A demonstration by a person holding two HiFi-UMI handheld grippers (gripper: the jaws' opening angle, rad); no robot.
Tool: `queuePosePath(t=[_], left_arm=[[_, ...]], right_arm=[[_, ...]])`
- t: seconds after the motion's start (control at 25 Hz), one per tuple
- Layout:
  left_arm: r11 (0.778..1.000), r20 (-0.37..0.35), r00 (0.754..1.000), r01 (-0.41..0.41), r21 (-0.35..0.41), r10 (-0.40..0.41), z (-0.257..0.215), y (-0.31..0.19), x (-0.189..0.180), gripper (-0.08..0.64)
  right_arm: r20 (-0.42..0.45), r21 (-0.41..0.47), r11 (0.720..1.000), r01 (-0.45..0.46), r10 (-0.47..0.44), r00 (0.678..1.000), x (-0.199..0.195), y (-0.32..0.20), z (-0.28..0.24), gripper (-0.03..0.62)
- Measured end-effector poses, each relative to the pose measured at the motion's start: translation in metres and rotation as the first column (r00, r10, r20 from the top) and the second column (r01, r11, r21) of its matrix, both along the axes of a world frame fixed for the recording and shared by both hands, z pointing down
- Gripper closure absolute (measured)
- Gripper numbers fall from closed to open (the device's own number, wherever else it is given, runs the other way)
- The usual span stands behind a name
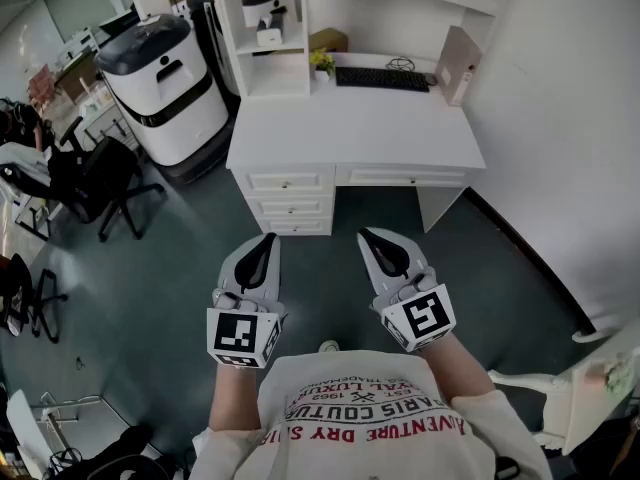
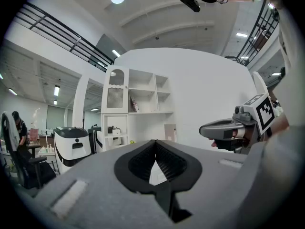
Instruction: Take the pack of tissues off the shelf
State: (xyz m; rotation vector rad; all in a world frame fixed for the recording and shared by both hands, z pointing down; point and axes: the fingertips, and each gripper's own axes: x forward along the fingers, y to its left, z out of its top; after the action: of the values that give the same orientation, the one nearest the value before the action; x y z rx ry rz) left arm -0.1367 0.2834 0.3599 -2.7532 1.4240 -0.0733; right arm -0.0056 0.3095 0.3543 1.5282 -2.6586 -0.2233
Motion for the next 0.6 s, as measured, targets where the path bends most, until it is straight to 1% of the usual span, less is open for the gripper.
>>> queuePosePath(t=[0.16,0.4,0.6], left_arm=[[1.0,0.006,1.0,-0.006,-0.002,0.006,0.0,-0.007,0.004,0.554],[1.0,0.003,1.0,0.002,-0.011,-0.002,0.001,-0.015,0.002,0.554],[1.0,-0.005,1.0,0.012,-0.001,-0.012,0.0,-0.026,-0.004,0.554]], right_arm=[[0.017,-0.005,1.0,-0.004,0.004,1.0,0.004,-0.007,0.004,0.592],[0.017,-0.013,1.0,0.009,-0.008,1.0,0.002,-0.018,0.004,0.592],[0.018,0.018,1.0,0.0,0.0,1.0,-0.003,-0.031,0.0,0.592]])
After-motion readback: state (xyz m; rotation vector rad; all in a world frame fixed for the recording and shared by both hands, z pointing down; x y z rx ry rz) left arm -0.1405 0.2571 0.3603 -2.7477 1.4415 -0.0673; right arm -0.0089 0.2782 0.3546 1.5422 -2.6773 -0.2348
